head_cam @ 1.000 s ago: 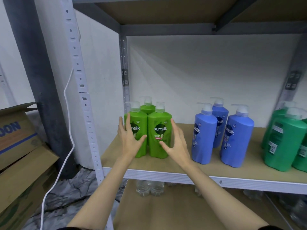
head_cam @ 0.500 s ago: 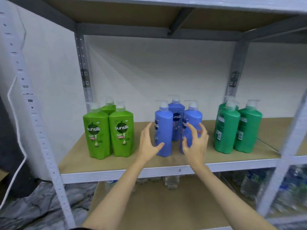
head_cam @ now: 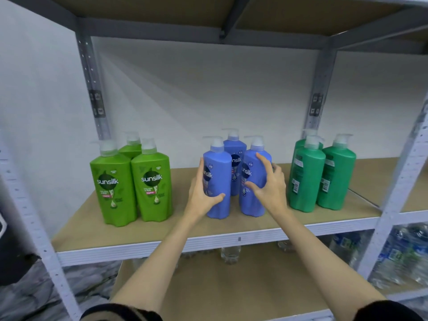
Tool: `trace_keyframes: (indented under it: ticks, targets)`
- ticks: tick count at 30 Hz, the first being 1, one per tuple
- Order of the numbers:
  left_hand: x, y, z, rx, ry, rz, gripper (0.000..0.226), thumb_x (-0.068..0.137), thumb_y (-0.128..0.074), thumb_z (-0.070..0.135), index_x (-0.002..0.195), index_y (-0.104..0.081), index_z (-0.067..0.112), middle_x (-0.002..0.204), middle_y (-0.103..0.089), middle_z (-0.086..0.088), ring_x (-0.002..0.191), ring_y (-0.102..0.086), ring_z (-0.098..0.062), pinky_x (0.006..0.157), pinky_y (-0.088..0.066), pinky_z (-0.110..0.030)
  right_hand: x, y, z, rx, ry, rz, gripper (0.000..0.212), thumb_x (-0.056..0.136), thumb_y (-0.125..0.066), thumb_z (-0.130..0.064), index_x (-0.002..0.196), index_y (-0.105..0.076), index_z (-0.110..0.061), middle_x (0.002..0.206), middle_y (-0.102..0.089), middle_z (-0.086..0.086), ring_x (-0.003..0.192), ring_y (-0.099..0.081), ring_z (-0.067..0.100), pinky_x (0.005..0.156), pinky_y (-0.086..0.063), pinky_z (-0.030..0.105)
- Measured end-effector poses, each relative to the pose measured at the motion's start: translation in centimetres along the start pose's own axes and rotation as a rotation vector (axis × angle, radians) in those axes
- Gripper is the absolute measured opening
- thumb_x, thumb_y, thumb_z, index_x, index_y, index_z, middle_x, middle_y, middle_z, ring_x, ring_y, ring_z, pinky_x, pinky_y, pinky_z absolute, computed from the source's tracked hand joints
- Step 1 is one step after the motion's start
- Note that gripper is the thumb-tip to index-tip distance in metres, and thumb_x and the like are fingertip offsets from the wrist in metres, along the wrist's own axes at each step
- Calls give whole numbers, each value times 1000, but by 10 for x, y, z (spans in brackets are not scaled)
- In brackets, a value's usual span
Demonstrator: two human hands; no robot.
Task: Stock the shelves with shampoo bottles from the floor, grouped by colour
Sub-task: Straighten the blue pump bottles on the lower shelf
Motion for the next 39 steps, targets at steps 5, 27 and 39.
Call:
trace_keyframes:
  ticks: [5, 27, 39]
  targets:
    - [-7, -27, 5, 27, -14, 154, 105, 66, -80, 11, 144, -13, 31, 119, -35, -8, 100, -42, -7, 86, -26, -5, 8, 12, 10, 223, 80, -97, 79, 71, -77, -11, 135, -36, -30, 127, -43, 5, 111, -50, 18, 91, -47, 43]
    - [20, -16, 22, 153, -209, 168, 84, 65, -82, 19, 132, -34, 37, 136, -37, -5, 122, -40, -10, 102, -29, -9, 22, 20, 28, 156, 98, -220, 90, 71, -76, -4, 140, -27, -37, 137, -31, 9, 124, -41, 25, 95, -38, 27]
    - [21, -34, 22, 248, -185, 157, 83, 78, -68, 12, 143, -20, 27, 149, -19, -8, 137, -17, -16, 100, -19, -3, 21, 18, 22, 62, 81, -213, 88, 73, -77, -23, 142, -25, -38, 148, -19, 19, 132, -33, 35, 104, -37, 44]
Point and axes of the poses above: each hand's wrist, its own x-axis towards the middle knuckle, its own y-axis out of the back of the hand, z = x × y, the point moved 1 cm from there along x, towards the middle knuckle
